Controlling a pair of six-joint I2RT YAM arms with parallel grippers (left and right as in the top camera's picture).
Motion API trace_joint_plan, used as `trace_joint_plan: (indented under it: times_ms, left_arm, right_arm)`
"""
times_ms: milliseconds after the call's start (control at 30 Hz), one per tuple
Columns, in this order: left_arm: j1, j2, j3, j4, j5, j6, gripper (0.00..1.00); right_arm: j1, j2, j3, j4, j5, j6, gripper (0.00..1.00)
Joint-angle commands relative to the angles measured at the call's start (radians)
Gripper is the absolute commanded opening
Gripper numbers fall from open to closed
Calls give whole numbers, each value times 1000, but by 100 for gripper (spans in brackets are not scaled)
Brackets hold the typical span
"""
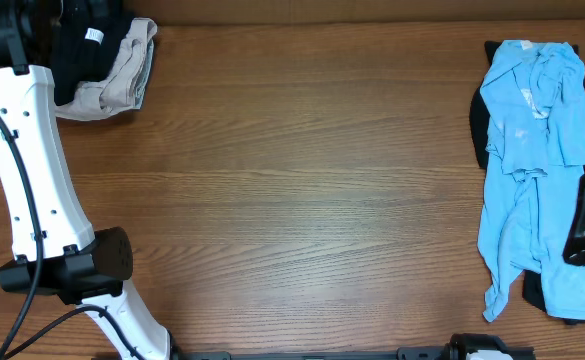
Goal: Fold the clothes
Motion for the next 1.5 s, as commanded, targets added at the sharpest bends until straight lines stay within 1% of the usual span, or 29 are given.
trace_joint_plan:
  times_ms: [0, 67, 133, 167, 267, 367, 500, 567, 667, 733, 867, 933, 1100, 1133, 1300, 1367, 1467]
  left_arm:
    - [-5, 2, -3, 2, 5, -10, 100]
    - [-5, 2, -3, 2, 5, -10, 100]
    - [-5, 3, -3, 2, 5, -10, 100]
    - [-5, 2, -3, 2, 5, -10, 100]
    - [-5, 3, -3, 2, 5, -10, 100]
    - [-5, 3, -3, 2, 5, -10, 100]
    - [-5, 3, -3, 2, 5, -10, 100]
    - [-5, 3, -3, 2, 5, -10, 100]
    - [-5, 3, -3, 2, 5, -10, 100]
    - [-5, 3, -3, 2, 5, -10, 100]
    - [-5, 3, -3, 2, 5, -10, 100]
    - [-5, 3, -3, 2, 5, -10, 100]
    - [-5, 3, -3, 2, 5, -10, 100]
    - [-5, 3, -3, 2, 5, -10, 100]
    - [-5, 3, -3, 2, 5, -10, 100]
    - [-5, 3, -3, 2, 5, -10, 100]
    - [-5, 3, -3, 2, 5, -10, 100]
  right_arm:
    - [-6, 10, -14, -29, 10, 0, 100]
    - [-6, 11, -48, -6, 8, 8, 100]
    - [-7, 10, -112, 88, -7, 8, 100]
    - [-7, 8, -181, 194, -16, 8, 100]
    - [-4, -4, -331, 397, -66, 7, 100]
    - [16, -47, -527, 640, -117, 8, 100]
    - [74, -172, -857, 1002, -120, 5, 100]
    - [82, -245, -1007, 1139, -121, 3, 100]
    - [81, -383, -1245, 1297, -121, 3, 100]
    - [81, -468, -1371, 1351, -121, 3, 100]
    - [82, -633, -1603, 1398, -112, -8, 100]
    - [90, -726, -1745, 1454, -113, -53, 100]
    - [94, -829, -1948, 1573, -113, -85, 100]
    - [98, -855, -2007, 1615, -113, -112, 100]
    - [111, -906, -2134, 1722, -113, -233, 100]
    - [110, -927, -2171, 1740, -113, -262, 100]
    - [111, -958, -2209, 1741, -102, -266, 100]
